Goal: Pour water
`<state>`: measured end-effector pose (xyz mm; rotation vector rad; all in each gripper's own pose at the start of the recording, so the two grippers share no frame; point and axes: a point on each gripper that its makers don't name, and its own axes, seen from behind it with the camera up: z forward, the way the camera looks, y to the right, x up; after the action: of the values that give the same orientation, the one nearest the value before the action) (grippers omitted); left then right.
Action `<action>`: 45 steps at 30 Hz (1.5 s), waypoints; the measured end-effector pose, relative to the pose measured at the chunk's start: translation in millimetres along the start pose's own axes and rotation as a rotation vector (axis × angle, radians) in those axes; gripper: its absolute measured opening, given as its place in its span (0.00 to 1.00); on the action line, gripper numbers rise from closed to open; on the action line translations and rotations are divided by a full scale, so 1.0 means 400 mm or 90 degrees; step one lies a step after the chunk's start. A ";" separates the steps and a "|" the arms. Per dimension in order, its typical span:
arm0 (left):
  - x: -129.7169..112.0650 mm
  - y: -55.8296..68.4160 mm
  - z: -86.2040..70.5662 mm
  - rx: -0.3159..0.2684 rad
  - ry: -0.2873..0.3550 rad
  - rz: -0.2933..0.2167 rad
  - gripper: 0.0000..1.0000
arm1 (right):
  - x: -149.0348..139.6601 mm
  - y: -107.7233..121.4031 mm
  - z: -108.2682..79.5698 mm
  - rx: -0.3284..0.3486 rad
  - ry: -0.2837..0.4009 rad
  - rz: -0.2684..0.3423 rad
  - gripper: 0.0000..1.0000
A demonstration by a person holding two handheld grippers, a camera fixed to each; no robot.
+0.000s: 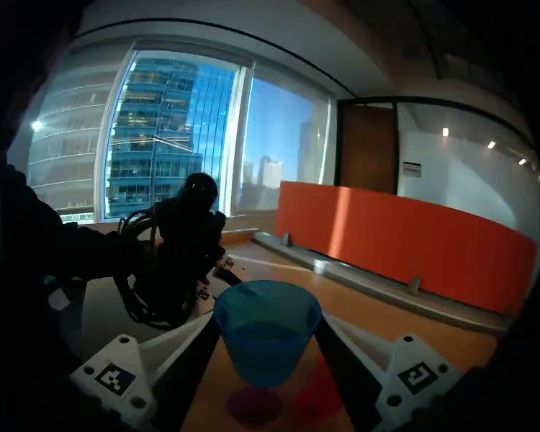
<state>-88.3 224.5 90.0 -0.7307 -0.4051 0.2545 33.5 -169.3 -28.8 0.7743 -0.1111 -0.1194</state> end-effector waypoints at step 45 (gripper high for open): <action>0.215 0.062 -0.309 -0.020 0.234 -0.031 0.90 | 0.054 -0.033 0.040 0.018 0.017 0.014 0.92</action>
<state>40.9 200.3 12.9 -0.7787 -0.0776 0.0643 51.7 -192.7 -25.4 0.8028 -0.0957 -0.0872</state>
